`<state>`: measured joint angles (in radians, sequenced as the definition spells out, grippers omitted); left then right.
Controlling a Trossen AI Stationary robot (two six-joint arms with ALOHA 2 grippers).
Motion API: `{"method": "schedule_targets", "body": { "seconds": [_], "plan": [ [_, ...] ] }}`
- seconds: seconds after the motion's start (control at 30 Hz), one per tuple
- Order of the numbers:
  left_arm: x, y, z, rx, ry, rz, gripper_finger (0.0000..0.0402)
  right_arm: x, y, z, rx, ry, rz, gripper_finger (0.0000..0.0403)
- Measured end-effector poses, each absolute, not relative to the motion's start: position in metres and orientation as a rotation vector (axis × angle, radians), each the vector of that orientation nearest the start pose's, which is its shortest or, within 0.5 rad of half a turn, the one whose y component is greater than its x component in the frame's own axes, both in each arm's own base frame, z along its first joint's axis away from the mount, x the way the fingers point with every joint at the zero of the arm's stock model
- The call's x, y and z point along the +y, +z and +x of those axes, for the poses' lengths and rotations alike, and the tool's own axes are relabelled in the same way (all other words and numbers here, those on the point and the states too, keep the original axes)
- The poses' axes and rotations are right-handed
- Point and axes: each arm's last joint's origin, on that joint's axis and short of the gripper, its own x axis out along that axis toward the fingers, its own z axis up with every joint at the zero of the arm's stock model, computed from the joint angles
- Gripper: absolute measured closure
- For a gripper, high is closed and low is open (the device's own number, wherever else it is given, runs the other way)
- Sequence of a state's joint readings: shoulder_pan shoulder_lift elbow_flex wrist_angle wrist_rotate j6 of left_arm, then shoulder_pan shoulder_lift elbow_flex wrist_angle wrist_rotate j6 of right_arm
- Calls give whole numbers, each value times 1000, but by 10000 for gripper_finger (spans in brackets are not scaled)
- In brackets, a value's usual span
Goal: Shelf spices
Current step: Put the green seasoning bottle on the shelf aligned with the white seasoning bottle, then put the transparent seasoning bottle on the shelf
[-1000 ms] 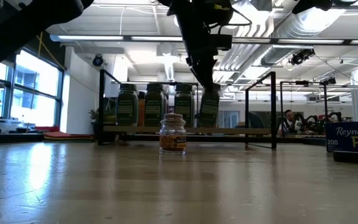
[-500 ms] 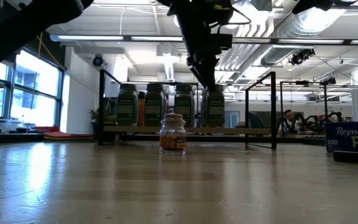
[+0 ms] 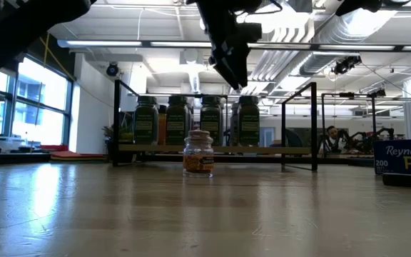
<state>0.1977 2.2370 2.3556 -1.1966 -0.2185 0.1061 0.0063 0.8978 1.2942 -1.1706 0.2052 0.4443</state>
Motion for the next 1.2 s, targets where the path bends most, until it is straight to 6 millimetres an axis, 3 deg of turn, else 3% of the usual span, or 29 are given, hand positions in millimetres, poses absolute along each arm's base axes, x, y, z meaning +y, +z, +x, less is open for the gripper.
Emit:
{"method": "schedule_targets", "body": {
  "seconds": [0.23, 0.37, 0.5, 0.67, 0.8, 1.0, 1.2],
  "plan": [
    [61, 366, 431, 950, 405, -92, 126, 1, 390, 131, 782, -146, 258, 222],
    [21, 388, 418, 876, 422, -191, 126, 10, 380, 143, 774, 55, 173, 222],
    [-26, 405, 397, 869, 390, -210, 126, 22, 355, 162, 719, 234, 128, 222],
    [-77, 407, 371, 973, 314, -182, 126, 39, 328, 190, 684, 271, 200, 222],
    [-102, 402, 348, 1111, 284, -133, 135, 67, 314, 215, 725, 371, 187, 221],
    [-120, 395, 311, 1170, 253, -108, 158, 116, 291, 242, 940, 515, 97, 221],
    [-124, 384, 254, 1169, 297, -158, 173, 143, 262, 248, 1192, 427, 132, 218]
  ]
}}
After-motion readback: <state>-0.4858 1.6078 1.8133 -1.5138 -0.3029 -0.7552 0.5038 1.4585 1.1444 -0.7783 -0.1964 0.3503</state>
